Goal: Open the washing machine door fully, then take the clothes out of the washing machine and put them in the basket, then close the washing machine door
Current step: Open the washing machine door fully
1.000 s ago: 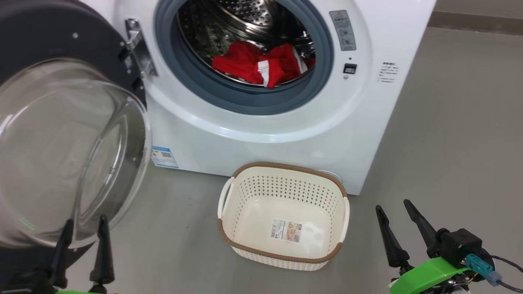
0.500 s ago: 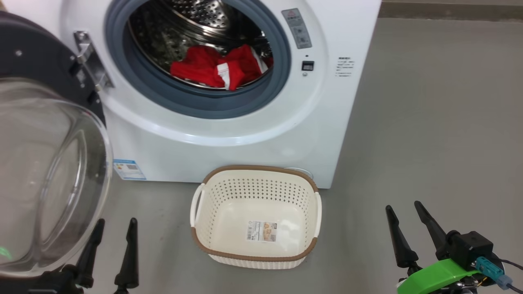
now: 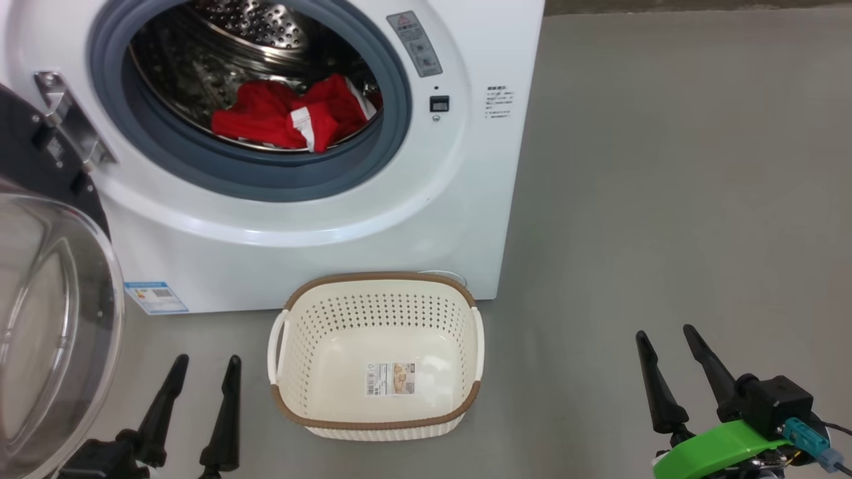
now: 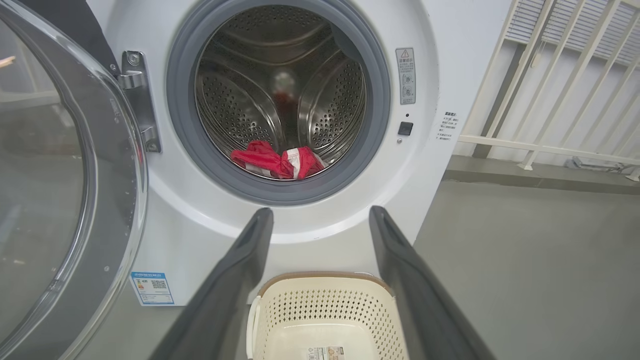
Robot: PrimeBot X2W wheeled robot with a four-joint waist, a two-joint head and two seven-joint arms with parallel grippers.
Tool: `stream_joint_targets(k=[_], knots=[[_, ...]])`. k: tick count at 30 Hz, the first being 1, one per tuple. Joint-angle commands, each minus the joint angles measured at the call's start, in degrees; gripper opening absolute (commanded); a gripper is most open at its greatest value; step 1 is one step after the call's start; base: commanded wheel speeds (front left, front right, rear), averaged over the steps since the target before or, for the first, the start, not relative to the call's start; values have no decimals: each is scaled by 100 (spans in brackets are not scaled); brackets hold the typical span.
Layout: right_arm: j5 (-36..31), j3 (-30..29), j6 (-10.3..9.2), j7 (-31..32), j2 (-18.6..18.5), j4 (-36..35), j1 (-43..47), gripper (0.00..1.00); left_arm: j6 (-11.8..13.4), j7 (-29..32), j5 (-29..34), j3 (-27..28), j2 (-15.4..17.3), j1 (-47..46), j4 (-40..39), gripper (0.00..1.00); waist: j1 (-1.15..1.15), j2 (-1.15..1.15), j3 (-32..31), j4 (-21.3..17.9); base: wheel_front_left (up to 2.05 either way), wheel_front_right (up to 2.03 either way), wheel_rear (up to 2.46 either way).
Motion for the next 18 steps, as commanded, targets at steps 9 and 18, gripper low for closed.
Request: stream_joint_targets(k=[9, 18], knots=[[-15, 16, 29, -54, -23, -194, 81, 100, 9, -29, -80, 76, 159, -136, -145, 100, 0, 0, -24, -112, 0, 0, 0], [-15, 6, 29, -54, -8, -209, 39, 100, 9, -29, -120, 14, 212, -186, -106, 100, 0, 0, -1, -61, 0, 0, 0]])
